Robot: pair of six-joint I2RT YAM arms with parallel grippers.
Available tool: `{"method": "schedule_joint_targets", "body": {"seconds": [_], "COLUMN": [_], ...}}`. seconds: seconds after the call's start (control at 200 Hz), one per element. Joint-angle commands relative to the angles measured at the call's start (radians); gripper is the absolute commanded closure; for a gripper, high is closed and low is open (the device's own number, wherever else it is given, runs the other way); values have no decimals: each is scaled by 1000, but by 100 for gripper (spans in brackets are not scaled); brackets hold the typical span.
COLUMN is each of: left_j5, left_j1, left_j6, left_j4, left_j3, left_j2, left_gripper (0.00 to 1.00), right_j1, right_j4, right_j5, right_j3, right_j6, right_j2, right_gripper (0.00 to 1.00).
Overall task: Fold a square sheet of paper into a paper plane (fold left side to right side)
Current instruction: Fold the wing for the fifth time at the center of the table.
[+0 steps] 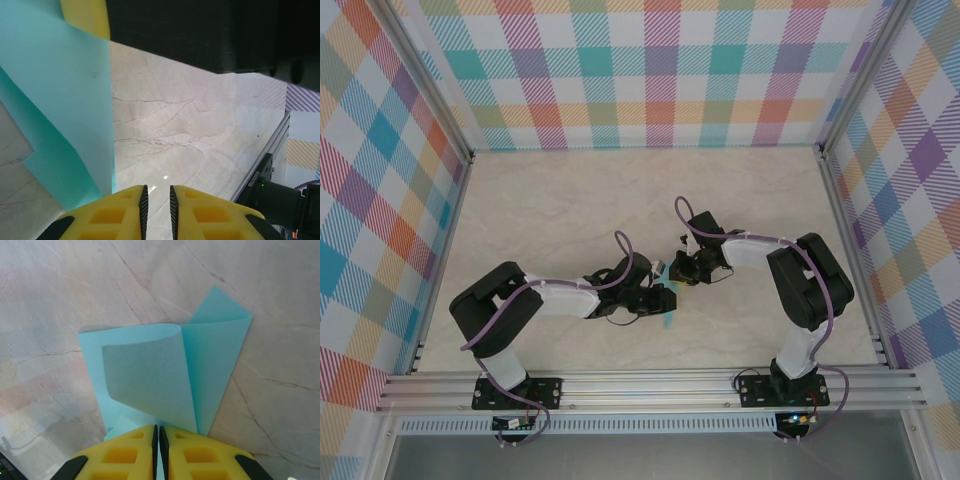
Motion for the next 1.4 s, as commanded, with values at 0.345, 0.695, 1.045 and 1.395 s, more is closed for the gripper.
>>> {"method": "schedule_joint_targets", "body": {"seconds": [0.345,0.695,1.045,1.395], "left_j5": [16,12,-18,-25], "left_j1": [-7,-18,-26,-42], "left_j6": [-18,-21,-18,-10], "left_j4": [54,47,1,-31], "left_j3": [-21,-22,-42,-33], "left_j2": [37,45,51,72], "left_gripper": [79,79,81,82], "right_j1": [1,1,-1,-1], "right_j4": [-109,-114,-118,-84], "right_j5": [91,92,97,58], "right_j3": [-27,-27,-25,-22], "right_j6": [-25,-26,-28,-29], "right_j2": [39,36,37,17], "right_gripper": [86,86,86,86]}}
